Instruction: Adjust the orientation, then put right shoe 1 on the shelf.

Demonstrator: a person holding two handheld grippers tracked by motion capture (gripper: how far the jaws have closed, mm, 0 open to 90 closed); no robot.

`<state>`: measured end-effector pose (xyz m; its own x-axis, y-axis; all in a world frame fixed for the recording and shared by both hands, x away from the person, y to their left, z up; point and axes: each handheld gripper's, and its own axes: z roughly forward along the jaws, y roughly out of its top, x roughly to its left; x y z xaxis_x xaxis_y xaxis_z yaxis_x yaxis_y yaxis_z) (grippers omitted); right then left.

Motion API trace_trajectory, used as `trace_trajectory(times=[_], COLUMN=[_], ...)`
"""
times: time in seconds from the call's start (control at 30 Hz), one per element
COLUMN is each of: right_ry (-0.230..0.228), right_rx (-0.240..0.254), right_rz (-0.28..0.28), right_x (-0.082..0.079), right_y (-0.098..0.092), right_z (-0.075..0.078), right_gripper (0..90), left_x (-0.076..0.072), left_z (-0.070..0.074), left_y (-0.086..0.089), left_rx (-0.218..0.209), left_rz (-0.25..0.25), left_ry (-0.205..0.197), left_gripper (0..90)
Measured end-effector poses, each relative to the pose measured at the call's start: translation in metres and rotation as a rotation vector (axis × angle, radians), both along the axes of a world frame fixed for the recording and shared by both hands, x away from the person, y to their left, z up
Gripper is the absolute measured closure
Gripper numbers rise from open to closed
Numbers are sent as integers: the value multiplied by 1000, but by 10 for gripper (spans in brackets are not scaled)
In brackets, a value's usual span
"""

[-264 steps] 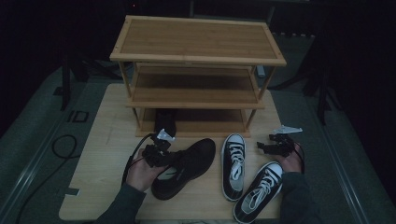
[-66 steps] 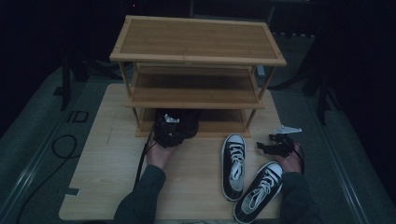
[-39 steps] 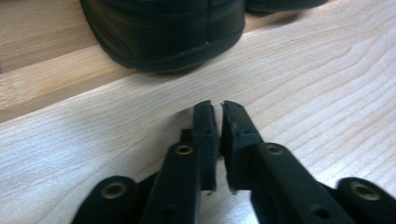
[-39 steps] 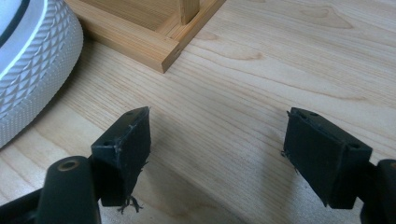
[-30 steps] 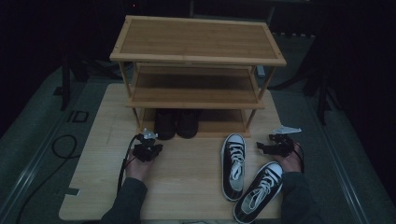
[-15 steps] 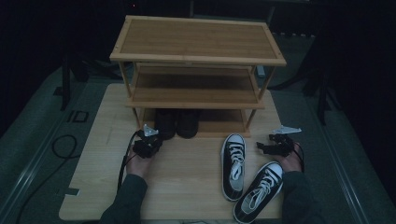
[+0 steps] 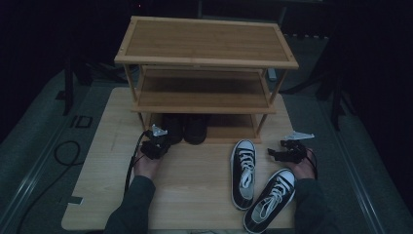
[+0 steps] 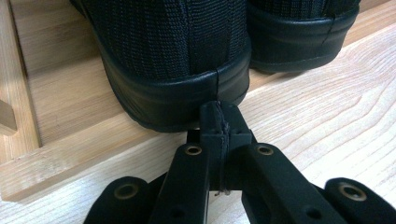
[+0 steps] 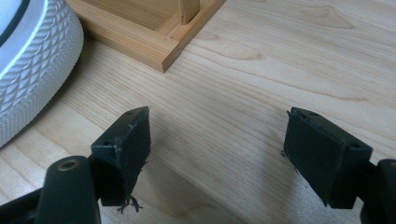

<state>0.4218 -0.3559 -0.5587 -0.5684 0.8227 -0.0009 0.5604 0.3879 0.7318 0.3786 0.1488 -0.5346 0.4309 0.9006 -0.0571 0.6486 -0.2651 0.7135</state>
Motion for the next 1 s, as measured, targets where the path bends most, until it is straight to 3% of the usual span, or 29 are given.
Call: trace_trajectory(times=[0.4, 0.7, 0.83, 0.9, 1.0], right_ry=[2, 80, 78, 74, 80], right_rx=[-2, -58, -66, -61, -51], right_rz=[-3, -38, -47, -58, -64], right_x=[0, 5, 4, 2, 0], right_y=[0, 4, 4, 3, 1], right_z=[0, 11, 12, 14, 22], right_gripper=[248, 328, 342, 358, 370], left_x=[-15, -20, -22, -23, -25], left_z=[-20, -24, -27, -27, -27], left_y=[-4, -3, -1, -2, -6], left_rx=[-25, -60, -90, -84, -41], left_rz=[-17, -36, -33, -34, -45], left_ry=[28, -7, -19, -23, -37], left_gripper=[764, 662, 647, 645, 618])
